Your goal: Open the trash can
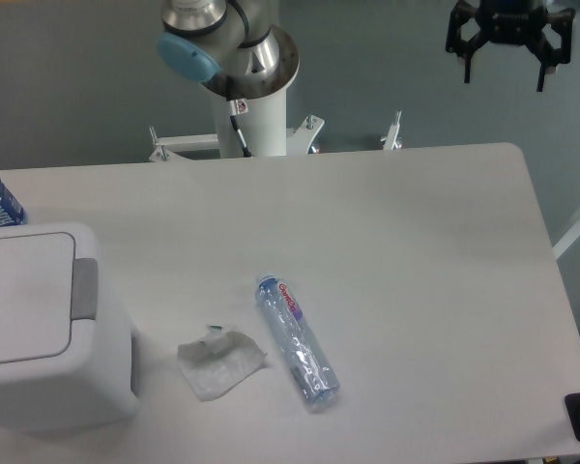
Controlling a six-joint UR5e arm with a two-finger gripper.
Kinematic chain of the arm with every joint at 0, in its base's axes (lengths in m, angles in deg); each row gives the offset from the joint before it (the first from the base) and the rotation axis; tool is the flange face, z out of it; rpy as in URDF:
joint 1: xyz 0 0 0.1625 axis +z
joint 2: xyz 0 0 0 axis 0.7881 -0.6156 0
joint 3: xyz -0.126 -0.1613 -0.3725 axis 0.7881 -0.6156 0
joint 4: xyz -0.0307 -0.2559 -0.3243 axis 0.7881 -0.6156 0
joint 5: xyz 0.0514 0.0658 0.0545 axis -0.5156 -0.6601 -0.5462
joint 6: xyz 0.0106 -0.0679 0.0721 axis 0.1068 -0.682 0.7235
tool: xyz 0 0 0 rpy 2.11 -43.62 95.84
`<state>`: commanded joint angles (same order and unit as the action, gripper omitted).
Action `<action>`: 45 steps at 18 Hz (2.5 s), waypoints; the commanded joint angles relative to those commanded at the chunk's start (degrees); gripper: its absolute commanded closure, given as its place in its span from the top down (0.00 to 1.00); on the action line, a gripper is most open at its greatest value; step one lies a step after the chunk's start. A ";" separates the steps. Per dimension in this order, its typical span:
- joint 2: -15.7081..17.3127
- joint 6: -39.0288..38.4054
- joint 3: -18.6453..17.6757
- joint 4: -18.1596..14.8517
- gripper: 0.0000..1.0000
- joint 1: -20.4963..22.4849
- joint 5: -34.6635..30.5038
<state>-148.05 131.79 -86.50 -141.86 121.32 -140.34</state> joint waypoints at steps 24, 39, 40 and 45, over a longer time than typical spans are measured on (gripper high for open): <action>-12.39 -65.48 8.17 11.84 1.00 -38.57 2.89; -15.21 -75.60 7.82 17.31 1.00 -44.03 12.75; -15.21 -75.78 7.74 17.31 1.00 -44.03 12.75; -15.12 -75.70 7.29 17.31 1.00 -45.26 12.66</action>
<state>-163.16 56.09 -79.20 -124.55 76.05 -127.67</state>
